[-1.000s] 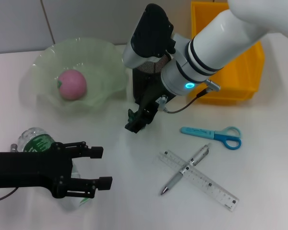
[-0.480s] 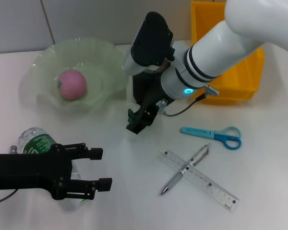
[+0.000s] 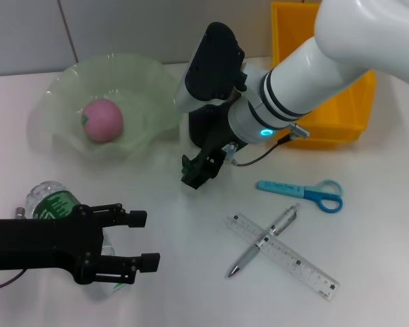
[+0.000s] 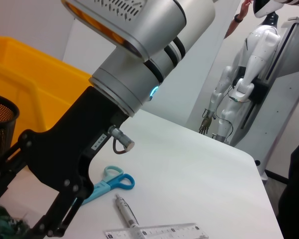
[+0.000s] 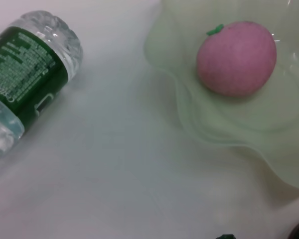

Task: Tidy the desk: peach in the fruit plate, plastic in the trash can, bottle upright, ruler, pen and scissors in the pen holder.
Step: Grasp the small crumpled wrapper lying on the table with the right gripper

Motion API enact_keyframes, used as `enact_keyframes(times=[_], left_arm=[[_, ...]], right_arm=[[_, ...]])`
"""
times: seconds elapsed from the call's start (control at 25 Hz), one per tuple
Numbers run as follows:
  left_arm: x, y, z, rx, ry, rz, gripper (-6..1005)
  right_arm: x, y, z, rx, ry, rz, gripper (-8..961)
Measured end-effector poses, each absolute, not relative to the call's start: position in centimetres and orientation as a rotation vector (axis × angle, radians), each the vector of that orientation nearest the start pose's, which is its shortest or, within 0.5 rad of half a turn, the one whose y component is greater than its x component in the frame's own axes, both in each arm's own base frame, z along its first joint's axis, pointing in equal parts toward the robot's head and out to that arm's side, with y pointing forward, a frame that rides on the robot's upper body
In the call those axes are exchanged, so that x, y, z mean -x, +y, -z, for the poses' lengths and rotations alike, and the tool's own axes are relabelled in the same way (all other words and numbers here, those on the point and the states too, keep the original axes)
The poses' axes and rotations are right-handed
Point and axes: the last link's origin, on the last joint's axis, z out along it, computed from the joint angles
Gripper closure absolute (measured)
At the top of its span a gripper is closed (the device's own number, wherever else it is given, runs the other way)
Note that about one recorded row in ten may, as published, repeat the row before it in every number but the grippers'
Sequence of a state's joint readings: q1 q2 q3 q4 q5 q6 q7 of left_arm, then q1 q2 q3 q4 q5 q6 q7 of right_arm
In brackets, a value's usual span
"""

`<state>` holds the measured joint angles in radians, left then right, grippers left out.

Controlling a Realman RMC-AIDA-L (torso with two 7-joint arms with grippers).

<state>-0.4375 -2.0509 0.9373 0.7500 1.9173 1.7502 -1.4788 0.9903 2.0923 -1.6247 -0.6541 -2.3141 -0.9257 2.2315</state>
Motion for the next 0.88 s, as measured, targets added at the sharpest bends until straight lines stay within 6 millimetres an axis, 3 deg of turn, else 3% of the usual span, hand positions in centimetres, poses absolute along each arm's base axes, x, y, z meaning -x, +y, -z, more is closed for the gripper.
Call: enact_keyframes(times=[0.88], left_arm=[[25.3, 28.8, 0.2, 3.008, -0.629, 0.711, 166]], right_arm=[[-14.7, 41.4, 11.5, 2.736, 0.433, 0.367, 154]])
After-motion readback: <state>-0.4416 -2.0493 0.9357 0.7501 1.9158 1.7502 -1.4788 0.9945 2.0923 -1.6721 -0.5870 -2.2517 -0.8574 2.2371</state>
